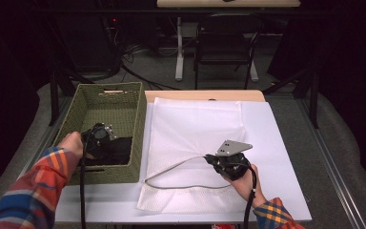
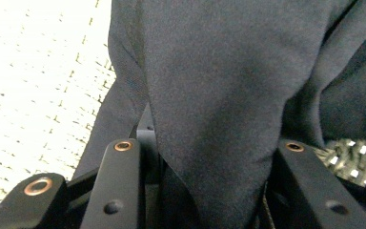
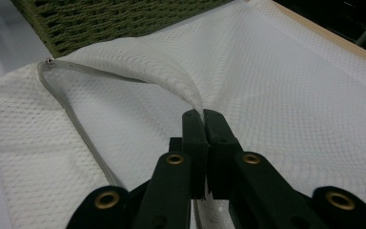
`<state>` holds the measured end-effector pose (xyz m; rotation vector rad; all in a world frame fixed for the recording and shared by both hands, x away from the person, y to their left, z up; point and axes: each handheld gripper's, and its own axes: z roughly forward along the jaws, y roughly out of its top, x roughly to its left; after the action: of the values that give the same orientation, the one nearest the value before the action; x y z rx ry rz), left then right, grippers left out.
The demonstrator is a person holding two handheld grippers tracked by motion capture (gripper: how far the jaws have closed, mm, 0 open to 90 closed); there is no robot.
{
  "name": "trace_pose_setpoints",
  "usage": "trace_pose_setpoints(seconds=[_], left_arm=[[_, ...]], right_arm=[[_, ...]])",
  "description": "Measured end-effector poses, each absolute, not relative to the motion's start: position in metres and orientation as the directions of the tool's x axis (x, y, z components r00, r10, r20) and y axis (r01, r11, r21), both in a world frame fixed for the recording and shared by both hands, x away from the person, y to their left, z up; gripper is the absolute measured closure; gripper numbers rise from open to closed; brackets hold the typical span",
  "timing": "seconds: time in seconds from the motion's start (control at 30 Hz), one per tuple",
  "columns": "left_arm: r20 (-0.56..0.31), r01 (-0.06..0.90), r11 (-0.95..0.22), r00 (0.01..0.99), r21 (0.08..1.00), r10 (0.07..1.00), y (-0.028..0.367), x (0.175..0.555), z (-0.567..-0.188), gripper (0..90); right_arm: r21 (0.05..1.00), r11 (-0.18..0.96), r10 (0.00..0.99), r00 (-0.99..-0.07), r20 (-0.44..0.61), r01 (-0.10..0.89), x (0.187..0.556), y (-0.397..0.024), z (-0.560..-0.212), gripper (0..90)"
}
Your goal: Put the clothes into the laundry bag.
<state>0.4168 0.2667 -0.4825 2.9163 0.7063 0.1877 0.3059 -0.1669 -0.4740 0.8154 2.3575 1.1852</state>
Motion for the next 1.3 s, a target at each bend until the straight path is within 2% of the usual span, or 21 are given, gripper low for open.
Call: trace_pose_setpoints(seconds=[0.93,1.3], left_arm=[[0.129,0.448,-0.872,0.870,0.198,0.476,0.271,0.406,-0.457,62.4],[0.118,0.457,-0.865,0.866,0.206,0.486,0.273,0.404,-0.449,62.5]], right_arm=[[0.816,0.468,0.659,-0.750,-0.065,0.340,0.306,-0.169,-0.475,88.4],[0.812,0.472,0.657,-0.751,-0.066,0.342,0.308,-0.169,-0.476,88.5]])
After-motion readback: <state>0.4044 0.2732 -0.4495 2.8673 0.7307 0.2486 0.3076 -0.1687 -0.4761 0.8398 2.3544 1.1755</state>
